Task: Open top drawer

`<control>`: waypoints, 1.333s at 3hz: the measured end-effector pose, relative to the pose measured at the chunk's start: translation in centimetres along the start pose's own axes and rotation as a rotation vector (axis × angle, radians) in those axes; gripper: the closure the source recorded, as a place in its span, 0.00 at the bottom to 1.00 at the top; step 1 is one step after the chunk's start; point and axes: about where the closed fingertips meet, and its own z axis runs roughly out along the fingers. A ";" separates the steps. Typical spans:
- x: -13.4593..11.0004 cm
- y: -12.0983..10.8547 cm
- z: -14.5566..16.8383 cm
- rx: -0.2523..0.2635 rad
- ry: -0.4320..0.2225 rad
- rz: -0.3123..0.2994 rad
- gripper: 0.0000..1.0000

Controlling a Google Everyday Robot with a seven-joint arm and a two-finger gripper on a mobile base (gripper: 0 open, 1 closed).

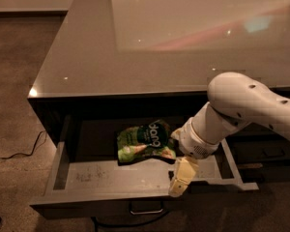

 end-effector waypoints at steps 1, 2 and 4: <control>0.6 -0.9 0.0 0.089 0.037 0.036 0.00; 1.2 -1.7 0.0 0.164 0.086 0.063 0.01; 1.7 -2.4 -0.3 0.239 0.137 0.074 0.43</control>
Offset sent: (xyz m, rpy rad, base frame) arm 0.0213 -0.0226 -0.0125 -0.2028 -0.1536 -0.1797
